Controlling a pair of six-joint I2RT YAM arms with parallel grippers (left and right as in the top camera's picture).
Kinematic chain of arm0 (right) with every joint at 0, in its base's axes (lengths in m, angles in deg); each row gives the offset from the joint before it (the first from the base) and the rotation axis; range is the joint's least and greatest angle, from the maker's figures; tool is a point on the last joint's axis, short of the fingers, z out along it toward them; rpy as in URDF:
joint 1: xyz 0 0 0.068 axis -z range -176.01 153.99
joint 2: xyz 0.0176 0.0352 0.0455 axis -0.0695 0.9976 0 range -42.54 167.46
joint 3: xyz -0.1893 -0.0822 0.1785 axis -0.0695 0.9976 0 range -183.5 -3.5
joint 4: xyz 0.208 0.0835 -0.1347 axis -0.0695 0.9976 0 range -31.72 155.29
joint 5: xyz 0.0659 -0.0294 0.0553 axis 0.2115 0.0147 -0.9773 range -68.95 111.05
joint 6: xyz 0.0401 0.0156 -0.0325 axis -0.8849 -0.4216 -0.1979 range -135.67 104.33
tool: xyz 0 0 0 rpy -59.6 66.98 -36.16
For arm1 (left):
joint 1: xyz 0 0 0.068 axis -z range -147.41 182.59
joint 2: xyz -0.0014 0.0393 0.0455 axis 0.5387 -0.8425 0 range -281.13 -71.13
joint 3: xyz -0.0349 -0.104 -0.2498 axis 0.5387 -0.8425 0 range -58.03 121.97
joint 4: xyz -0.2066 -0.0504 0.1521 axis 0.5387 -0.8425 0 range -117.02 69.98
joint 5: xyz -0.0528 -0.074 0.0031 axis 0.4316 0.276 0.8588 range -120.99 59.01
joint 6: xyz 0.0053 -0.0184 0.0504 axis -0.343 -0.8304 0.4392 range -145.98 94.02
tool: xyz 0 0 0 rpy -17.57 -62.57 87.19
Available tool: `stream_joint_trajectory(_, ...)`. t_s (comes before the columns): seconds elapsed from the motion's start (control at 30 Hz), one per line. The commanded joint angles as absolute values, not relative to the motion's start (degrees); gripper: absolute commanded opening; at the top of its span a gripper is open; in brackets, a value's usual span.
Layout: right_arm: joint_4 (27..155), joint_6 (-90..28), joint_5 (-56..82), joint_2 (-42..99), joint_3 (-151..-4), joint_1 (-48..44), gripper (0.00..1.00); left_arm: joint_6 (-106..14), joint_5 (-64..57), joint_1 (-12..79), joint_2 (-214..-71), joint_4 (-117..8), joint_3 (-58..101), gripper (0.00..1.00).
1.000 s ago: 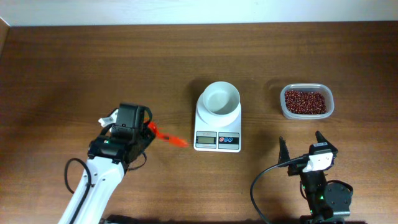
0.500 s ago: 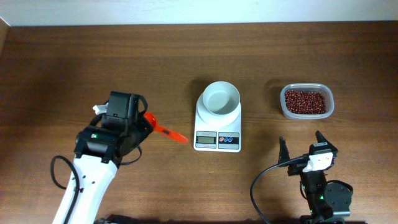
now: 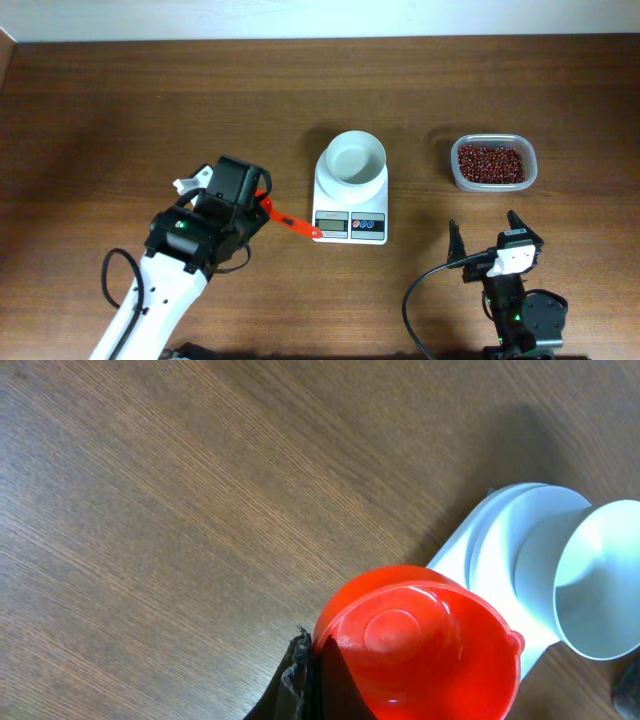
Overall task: Scoop and weigh 50g on scale
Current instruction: 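Lift the orange scoop with the left gripper toward the scale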
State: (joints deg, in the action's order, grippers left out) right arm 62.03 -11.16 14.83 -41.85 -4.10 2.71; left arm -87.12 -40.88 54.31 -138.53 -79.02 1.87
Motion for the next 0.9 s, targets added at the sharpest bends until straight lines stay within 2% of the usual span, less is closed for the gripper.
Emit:
stream_joint_trajectory(0.0, 62.4, -11.6, 15.1, -42.3, -3.8, 2.1, 0.99, -88.3, -43.1, 54.6, -138.0, -79.3, 2.9, 0.00)
stream_joint_trajectory(0.27, 62.4, -11.6, 15.1, -42.3, -3.8, 2.1, 0.99, -88.3, -39.8, 54.6, -138.0, -79.0, 2.9, 0.00)
stream_joint_trajectory(0.5, 62.4, -11.6, 15.1, -42.3, -3.8, 2.1, 0.99, -103.6, -42.9, 54.6, -138.0, -79.0, 2.9, 0.00)
stream_joint_trajectory(0.87, 62.4, -11.6, 15.1, -42.2, -3.8, 2.1, 0.99, -104.0, -47.0, 54.6, -138.0, -76.9, 2.9, 0.00)
